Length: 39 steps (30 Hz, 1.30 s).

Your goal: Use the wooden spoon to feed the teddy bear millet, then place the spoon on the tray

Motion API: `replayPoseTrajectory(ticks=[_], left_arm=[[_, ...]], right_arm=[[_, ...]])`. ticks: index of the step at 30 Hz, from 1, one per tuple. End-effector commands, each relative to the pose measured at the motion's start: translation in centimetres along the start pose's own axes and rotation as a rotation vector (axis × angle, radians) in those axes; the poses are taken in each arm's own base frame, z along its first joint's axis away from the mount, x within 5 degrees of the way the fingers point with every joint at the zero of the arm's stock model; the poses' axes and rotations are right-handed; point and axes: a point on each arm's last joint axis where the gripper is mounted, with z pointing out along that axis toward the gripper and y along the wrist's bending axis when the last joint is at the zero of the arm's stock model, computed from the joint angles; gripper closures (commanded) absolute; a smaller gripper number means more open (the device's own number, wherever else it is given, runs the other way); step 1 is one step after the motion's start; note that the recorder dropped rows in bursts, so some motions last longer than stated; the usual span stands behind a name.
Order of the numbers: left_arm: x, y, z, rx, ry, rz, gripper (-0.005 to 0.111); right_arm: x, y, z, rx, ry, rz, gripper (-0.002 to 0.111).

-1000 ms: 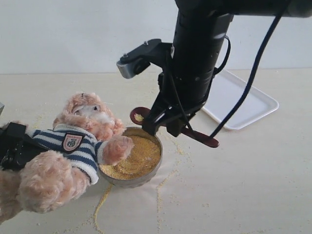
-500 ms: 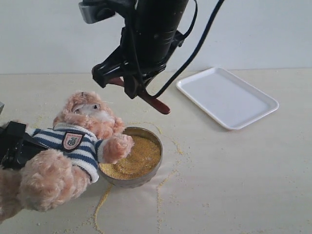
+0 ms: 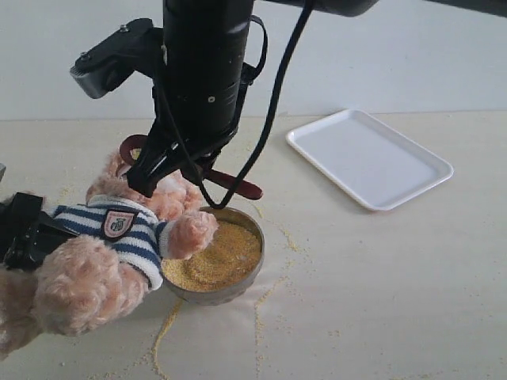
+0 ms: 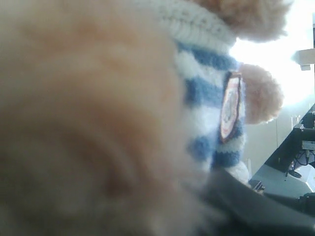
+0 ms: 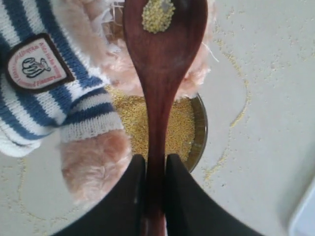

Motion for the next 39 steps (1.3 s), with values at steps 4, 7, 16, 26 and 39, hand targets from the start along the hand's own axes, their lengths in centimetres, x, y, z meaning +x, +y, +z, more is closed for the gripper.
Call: replayPoseTrajectory(ticks=[4,7,16,26,39], left_arm=[[0.0,-0.5,0.1,0.039,-0.008,0.020,0.102],[0.1,-0.6,0.1,0.050,0.003,0.022,0.102],[0.1,-0.6,0.1,0.050,0.003,0.027,0.102],[0.1,-0.6,0.1,0.051,-0.001,0.038,0.102],[0.2,-0.7,0.0,0.059,0.011,0.048,0.102]], right_arm=[[-0.6,1.0,-0.9,0.217,0.010,-0.094,0.108],[-0.7,1.1,-0.9,0.235,0.010,-0.095,0.108],[-0.7,1.3,-0.9,0.236,0.010,-0.108,0.108],[-1.0,1.6,-0.6,0.309,0.037,-0.226,0.108],[-2.6,5.9,2.6,0.523,0.089,-0.418,0.108]])
